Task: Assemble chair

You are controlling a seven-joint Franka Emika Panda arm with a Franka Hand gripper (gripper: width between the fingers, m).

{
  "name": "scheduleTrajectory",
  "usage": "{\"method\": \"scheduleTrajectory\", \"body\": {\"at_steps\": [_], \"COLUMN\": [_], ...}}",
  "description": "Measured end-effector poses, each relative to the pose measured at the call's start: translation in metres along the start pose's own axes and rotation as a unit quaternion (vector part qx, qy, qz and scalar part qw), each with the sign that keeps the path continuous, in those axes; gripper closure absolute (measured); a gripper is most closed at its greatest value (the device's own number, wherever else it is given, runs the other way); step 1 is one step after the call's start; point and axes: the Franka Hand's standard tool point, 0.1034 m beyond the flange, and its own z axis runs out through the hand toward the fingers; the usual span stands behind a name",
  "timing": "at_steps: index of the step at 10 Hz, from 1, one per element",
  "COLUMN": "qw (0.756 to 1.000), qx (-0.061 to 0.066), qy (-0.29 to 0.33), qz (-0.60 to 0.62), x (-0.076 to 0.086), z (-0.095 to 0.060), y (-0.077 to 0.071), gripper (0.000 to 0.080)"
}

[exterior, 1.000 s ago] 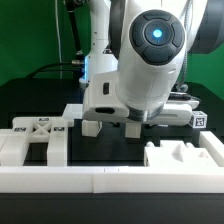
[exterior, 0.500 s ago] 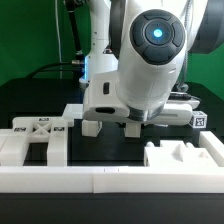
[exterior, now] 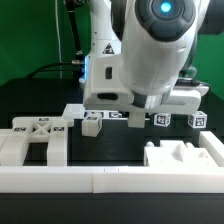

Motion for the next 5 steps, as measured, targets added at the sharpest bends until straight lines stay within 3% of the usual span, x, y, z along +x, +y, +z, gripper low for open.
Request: {"method": "scheduleTrajectory", "body": {"at_steps": [2,5], "qw": [1.000,1.000], "qx": [-0.004,-0.004], "qy": [-0.005,0.005], "qz": [0.011,0.015], "x": [-0.008,-0.005], "z": [-0.026,-0.029], "y": [-0.008,-0.009], "gripper": [0.0509,0.0509]}}
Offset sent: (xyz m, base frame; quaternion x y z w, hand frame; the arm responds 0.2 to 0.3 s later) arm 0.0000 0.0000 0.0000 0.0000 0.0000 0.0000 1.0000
